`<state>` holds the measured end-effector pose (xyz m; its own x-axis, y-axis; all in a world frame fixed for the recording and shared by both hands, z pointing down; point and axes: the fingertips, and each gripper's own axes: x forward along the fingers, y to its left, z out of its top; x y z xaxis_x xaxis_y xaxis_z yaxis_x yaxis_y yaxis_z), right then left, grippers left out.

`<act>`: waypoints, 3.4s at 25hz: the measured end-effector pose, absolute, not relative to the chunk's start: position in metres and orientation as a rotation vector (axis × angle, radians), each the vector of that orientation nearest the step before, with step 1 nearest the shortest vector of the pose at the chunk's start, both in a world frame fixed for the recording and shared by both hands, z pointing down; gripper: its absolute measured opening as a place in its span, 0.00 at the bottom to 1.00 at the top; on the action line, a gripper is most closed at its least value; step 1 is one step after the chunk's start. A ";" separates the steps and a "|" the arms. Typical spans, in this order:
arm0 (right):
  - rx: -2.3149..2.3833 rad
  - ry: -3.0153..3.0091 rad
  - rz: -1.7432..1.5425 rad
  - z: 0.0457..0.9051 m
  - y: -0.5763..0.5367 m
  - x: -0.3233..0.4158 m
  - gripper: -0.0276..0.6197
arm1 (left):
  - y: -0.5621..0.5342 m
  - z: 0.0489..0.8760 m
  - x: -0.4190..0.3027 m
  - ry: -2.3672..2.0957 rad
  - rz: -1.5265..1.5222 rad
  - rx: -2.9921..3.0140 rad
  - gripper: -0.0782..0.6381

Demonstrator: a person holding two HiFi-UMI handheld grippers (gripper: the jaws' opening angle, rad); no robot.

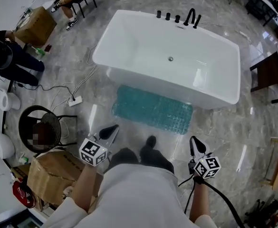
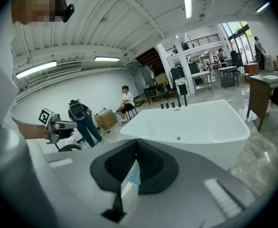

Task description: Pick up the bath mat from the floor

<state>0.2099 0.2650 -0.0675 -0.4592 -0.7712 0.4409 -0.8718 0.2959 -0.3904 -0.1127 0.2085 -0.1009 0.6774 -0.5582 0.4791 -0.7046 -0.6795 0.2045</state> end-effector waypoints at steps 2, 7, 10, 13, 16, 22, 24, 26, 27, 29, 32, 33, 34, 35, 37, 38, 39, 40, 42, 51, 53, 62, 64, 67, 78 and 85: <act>1.517 -2.384 0.896 -0.063 0.260 0.208 0.05 | 0.204 -0.096 -0.113 -0.990 0.547 2.510 0.11; 1.528 -2.368 0.918 -0.059 0.246 0.201 0.05 | 0.186 -0.086 -0.118 -0.970 0.596 2.497 0.11; 1.536 -2.356 0.920 -0.054 0.239 0.192 0.05 | 0.171 -0.081 -0.124 -0.953 0.610 2.503 0.11; 1.542 -2.344 0.893 -0.051 0.229 0.181 0.05 | 0.156 -0.076 -0.129 -0.927 0.608 2.509 0.11; 1.584 -2.325 0.886 -0.054 0.221 0.168 0.05 | 0.141 -0.072 -0.134 -0.882 0.614 2.519 0.11; 1.637 -2.261 0.894 -0.046 0.209 0.140 0.05 | 0.116 -0.056 -0.157 -0.817 0.641 2.514 0.11; 1.645 -2.241 0.895 -0.039 0.205 0.135 0.05 | 0.106 -0.049 -0.162 -0.800 0.653 2.514 0.11; 1.652 -2.219 0.899 -0.031 0.202 0.132 0.05 | 0.097 -0.040 -0.167 -0.789 0.667 2.508 0.11; 1.658 -2.207 0.904 -0.026 0.201 0.132 0.05 | 0.093 -0.035 -0.169 -0.786 0.673 2.504 0.11; 1.677 -2.183 0.917 -0.016 0.199 0.131 0.05 | 0.087 -0.024 -0.172 -0.781 0.681 2.493 0.11; 1.708 -2.152 0.942 -0.002 0.195 0.131 0.05 | 0.081 -0.010 -0.171 -0.746 0.661 2.483 0.11; 1.717 -2.141 0.952 0.003 0.194 0.131 0.05 | 0.079 -0.007 -0.170 -0.729 0.650 2.483 0.11; 1.725 -2.131 0.962 0.009 0.192 0.131 0.05 | 0.077 -0.003 -0.168 -0.715 0.640 2.484 0.11; 1.732 -2.121 0.973 0.015 0.190 0.132 0.05 | 0.075 0.001 -0.167 -0.707 0.636 2.483 0.11; 1.737 -2.102 0.997 0.029 0.185 0.134 0.05 | 0.069 0.012 -0.165 -0.709 0.634 2.468 0.11; 1.738 -2.095 1.011 0.036 0.181 0.136 0.05 | 0.066 0.019 -0.163 -0.716 0.633 2.455 0.11; 1.742 -2.089 1.028 0.044 0.178 0.138 0.05 | 0.064 0.026 -0.162 -0.725 0.631 2.438 0.11; 1.751 -2.085 1.048 0.052 0.174 0.141 0.05 | 0.062 0.034 -0.159 -0.736 0.627 2.419 0.11; 1.779 -2.076 1.088 0.069 0.167 0.146 0.05 | 0.059 0.050 -0.153 -0.749 0.625 2.392 0.11; 1.731 -2.081 1.141 0.144 0.143 0.165 0.05 | 0.040 0.125 -0.136 -0.790 0.639 2.336 0.11; 1.720 -2.078 1.142 0.159 0.141 0.172 0.05 | 0.038 0.140 -0.133 -0.797 0.643 2.328 0.11; 1.712 -2.073 1.180 0.239 0.129 0.184 0.05 | 0.028 0.219 -0.121 -0.840 0.657 2.298 0.11; 1.711 -2.073 1.188 0.256 0.125 0.183 0.05 | 0.028 0.236 -0.121 -0.853 0.659 2.284 0.11; 1.721 -2.077 1.192 0.281 0.119 0.185 0.05 | 0.027 0.263 -0.118 -0.868 0.659 2.264 0.11; 1.726 -2.065 1.189 0.375 0.112 0.198 0.05 | 0.016 0.359 -0.129 -0.911 0.687 2.240 0.11; 1.668 -2.078 1.155 0.432 0.104 0.201 0.05 | -0.001 0.413 -0.143 -0.915 0.682 2.275 0.11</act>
